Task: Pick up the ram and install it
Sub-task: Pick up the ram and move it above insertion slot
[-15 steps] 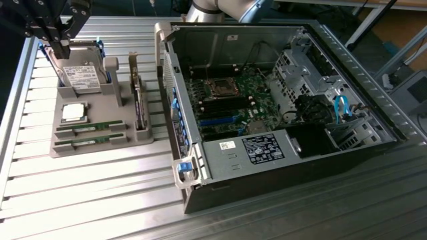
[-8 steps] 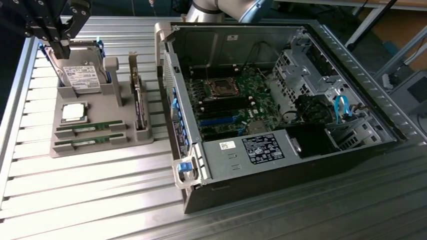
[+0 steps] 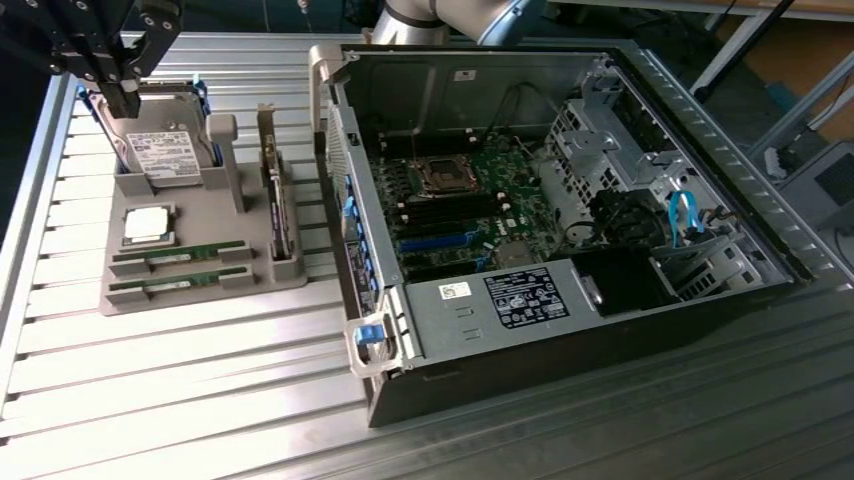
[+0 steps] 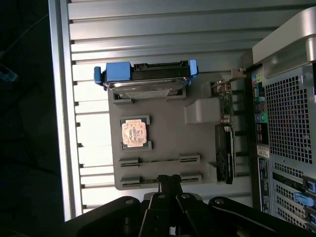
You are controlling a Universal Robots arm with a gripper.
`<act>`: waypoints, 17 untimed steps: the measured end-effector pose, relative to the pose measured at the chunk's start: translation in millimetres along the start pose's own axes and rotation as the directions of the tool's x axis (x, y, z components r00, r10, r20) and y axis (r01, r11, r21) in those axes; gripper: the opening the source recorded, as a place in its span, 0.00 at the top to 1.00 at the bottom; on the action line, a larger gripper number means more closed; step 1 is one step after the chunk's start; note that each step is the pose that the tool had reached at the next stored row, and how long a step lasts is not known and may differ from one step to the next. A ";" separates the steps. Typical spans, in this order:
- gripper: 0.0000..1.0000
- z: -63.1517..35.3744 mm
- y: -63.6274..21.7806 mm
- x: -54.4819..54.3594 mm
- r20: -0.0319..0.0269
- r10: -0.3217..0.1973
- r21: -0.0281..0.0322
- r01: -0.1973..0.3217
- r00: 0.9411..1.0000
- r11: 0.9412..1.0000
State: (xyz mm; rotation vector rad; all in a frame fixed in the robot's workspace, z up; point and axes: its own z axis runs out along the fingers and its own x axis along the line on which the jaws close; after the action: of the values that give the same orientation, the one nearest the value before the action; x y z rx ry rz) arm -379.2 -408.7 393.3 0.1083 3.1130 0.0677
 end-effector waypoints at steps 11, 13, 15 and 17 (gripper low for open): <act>0.90 0.0 0.0 0.0 -0.005 -0.114 -0.003 0.114 0.993 0.993; 0.90 0.0 0.0 0.0 -0.006 -0.134 -0.004 0.134 0.991 0.991; 0.90 0.0 0.0 0.0 -0.007 -0.166 -0.005 0.166 0.986 0.986; 0.90 0.0 0.0 0.0 -0.008 -0.194 -0.006 0.194 0.981 0.981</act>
State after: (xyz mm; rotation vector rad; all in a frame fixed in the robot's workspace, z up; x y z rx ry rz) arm -379.2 -408.7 393.3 -0.1967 3.1130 0.0715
